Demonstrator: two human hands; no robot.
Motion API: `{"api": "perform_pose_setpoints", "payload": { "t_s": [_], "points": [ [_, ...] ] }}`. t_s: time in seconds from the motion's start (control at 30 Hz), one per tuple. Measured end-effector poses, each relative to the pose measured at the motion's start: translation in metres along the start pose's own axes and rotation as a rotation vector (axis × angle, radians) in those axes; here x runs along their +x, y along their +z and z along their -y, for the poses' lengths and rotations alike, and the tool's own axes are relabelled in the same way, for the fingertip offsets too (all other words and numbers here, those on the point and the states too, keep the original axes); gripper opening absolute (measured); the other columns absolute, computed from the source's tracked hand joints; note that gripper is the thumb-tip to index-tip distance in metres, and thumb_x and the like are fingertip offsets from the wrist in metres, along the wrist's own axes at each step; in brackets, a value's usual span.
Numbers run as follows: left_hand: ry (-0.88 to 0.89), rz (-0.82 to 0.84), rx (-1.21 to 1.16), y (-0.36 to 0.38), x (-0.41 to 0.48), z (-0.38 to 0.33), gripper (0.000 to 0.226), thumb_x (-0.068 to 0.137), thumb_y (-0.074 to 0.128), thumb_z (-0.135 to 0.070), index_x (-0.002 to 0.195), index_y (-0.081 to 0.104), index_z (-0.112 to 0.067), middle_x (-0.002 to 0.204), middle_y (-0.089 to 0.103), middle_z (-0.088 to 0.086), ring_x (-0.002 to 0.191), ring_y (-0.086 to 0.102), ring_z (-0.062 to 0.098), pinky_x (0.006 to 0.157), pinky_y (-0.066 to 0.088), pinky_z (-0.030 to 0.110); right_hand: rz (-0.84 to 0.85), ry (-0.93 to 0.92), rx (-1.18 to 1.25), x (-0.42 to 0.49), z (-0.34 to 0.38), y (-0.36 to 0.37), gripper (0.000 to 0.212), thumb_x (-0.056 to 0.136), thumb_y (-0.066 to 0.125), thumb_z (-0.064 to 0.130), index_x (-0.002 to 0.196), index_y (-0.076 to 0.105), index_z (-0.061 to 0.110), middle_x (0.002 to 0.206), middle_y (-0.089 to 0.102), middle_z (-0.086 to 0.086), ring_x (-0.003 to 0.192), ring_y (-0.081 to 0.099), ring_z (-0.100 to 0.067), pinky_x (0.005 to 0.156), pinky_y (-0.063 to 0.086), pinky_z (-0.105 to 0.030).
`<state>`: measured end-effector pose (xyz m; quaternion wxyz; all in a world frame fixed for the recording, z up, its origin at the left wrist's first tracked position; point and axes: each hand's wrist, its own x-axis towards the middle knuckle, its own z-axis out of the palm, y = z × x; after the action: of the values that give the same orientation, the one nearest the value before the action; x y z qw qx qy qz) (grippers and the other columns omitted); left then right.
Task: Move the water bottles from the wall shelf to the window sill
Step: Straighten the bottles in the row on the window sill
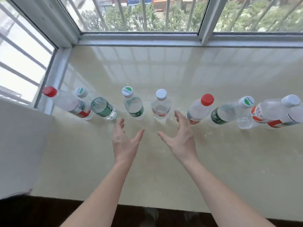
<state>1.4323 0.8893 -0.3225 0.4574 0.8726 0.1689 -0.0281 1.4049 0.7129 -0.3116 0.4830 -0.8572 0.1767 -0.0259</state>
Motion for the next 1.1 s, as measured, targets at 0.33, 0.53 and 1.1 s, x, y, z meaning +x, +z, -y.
{"api": "perform_pose_setpoints", "payload": {
  "t_s": [0.33,0.53,1.1],
  "points": [
    [0.215,0.074,-0.052,-0.036,0.047,-0.043,0.094,0.075,0.083,-0.038,0.149,0.030,-0.014,0.145,0.039,-0.005,0.137,0.038,0.010,0.113,0.037,0.042,-0.020,-0.103,-0.090,0.055,0.055,-0.002,0.083,0.075,0.085,0.025,0.146,0.043,0.015,0.139,0.052,-0.002,0.128,0.047,-0.011,0.099,0.025,0.000],
    [0.237,0.119,-0.069,-0.029,0.078,-0.047,0.092,0.069,0.085,-0.041,0.145,0.035,-0.029,0.141,0.040,-0.018,0.133,0.041,0.008,0.107,0.042,0.045,-0.040,-0.090,-0.139,0.066,0.051,0.009,0.052,0.074,0.083,0.026,0.120,0.062,0.016,0.105,0.058,0.005,0.094,0.052,-0.011,0.087,0.050,-0.037],
    [0.216,0.231,-0.025,-0.017,0.096,-0.033,0.054,0.066,0.084,-0.043,0.110,0.058,-0.027,0.110,0.066,-0.010,0.112,0.057,0.009,0.089,0.056,0.043,0.196,-0.024,0.029,0.081,0.028,0.015,0.071,0.069,0.086,0.021,0.127,0.047,0.035,0.116,0.059,0.013,0.103,0.054,-0.006,0.078,0.041,-0.017]
  ]
}}
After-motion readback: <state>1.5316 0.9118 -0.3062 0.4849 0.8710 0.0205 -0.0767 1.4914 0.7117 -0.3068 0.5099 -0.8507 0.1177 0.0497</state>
